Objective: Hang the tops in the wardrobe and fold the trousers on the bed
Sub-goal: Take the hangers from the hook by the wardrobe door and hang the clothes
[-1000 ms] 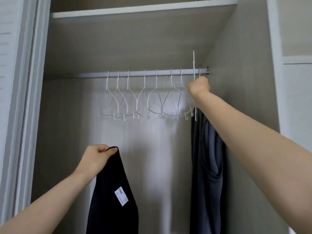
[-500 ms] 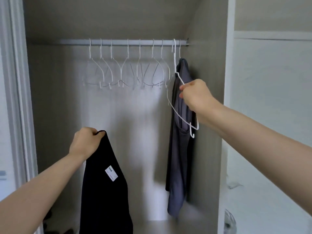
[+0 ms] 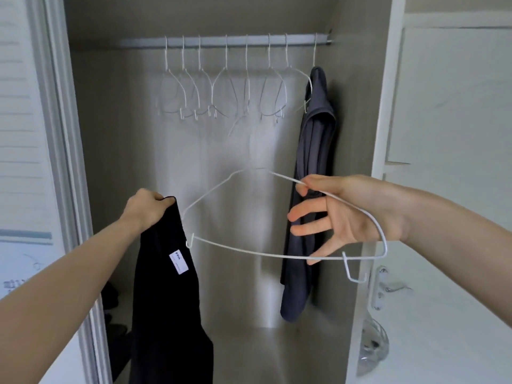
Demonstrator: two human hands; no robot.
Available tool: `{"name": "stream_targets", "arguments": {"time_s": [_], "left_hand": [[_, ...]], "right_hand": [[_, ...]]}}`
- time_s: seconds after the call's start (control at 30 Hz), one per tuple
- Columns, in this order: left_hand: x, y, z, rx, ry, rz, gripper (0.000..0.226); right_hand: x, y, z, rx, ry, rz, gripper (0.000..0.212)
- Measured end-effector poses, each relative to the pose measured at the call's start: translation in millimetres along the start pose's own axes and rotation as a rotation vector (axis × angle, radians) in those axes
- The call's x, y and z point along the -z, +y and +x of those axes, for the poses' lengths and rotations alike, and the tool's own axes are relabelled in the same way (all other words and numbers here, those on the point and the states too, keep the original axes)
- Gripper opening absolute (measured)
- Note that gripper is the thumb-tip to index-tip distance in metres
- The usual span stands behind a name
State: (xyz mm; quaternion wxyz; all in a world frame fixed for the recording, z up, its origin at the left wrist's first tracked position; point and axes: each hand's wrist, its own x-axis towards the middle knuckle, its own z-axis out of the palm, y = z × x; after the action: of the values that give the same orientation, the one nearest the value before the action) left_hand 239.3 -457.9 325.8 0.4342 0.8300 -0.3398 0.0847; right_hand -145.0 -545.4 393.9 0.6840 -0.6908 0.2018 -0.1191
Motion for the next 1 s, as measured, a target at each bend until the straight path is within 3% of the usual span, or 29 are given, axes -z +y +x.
{"name": "stream_targets", "arguments": {"time_s": [0.27, 0.37, 0.57, 0.7, 0.8, 0.93, 1.0], "left_hand": [[2.8, -6.9, -8.0, 0.007, -0.069, 0.186, 0.038], [-3.7, 1.2, -10.6, 0.018, -0.058, 0.102, 0.053], [-6.4, 23.7, -17.5, -0.027, -0.040, -0.120, 0.048], [-6.0, 44.2, -30.5, -0.119, -0.119, -0.263, 0.046], [-5.0, 59.7, -41.8, -0.168, -0.159, -0.314, 0.038], [7.6, 67.6, -51.3, -0.166, -0.270, -0.294, 0.007], [18.3, 64.7, -52.9, -0.208, -0.245, -0.071, 0.021]], "right_hand": [[18.5, 7.8, 8.4, 0.000, -0.173, 0.061, 0.016], [17.9, 12.8, 17.8, 0.011, -0.160, 0.085, 0.016], [12.5, 36.5, 42.3, 0.087, -0.154, 0.022, 0.018], [-3.1, 67.7, 63.3, 0.128, -0.108, -0.104, 0.024], [-18.4, 93.6, 79.2, 0.258, -0.008, -0.156, 0.026], [-20.3, 112.1, 91.9, 0.561, 0.098, -0.314, 0.025], [-17.3, 110.5, 93.3, 0.720, 0.174, -0.368, 0.027]]}}
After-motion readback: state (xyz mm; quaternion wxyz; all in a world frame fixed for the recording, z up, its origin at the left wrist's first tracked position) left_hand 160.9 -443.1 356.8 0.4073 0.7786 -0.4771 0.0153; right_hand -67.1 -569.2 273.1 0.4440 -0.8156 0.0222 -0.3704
